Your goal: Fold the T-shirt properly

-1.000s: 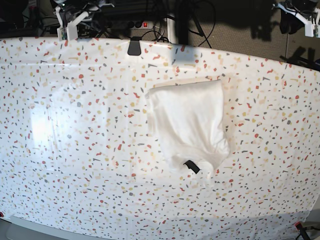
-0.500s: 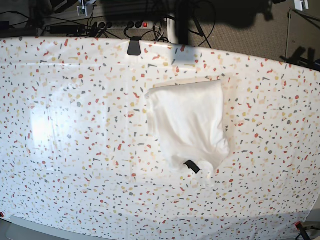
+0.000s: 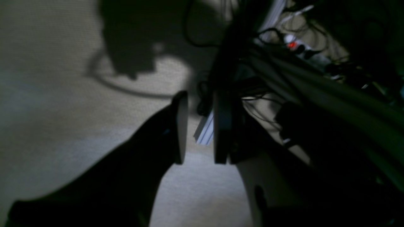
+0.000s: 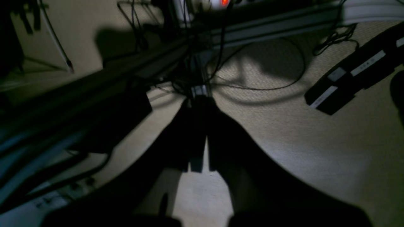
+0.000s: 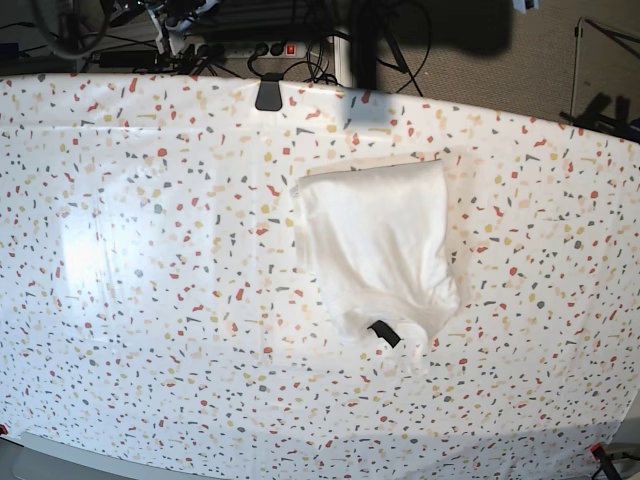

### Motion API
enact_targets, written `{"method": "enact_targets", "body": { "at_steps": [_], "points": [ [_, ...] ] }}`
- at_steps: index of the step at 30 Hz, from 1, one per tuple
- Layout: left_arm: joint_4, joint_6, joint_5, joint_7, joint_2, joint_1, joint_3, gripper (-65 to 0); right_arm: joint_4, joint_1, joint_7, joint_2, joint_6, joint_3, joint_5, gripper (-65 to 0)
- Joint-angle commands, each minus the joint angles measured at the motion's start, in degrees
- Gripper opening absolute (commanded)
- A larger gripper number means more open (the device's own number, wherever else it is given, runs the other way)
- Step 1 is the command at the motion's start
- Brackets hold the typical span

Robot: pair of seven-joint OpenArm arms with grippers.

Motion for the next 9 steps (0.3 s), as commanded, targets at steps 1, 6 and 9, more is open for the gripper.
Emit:
{"method": "enact_targets", "body": {
  "at_steps": [1,6,9],
  "points": [
    [-0.6,0.4,0.6,-0.1,-0.1,-0.5,-0.2,-51.4,-1.0,0.7,1.1,0.8,0.1,-1.3,0.4,-65.0],
    [-4.6,0.4,1.6,4.9,1.2,-5.2,-0.2,-51.4,-3.0,3.1,1.3,0.9,-2.6,-9.7,0.4,-65.0],
    [-6.6,0.5,1.6,5.9,1.2,-6.8,-0.2,-51.4,-3.0,3.3,1.3,0.9,-4.6,-14.0,2.1,-65.0]
  ]
}}
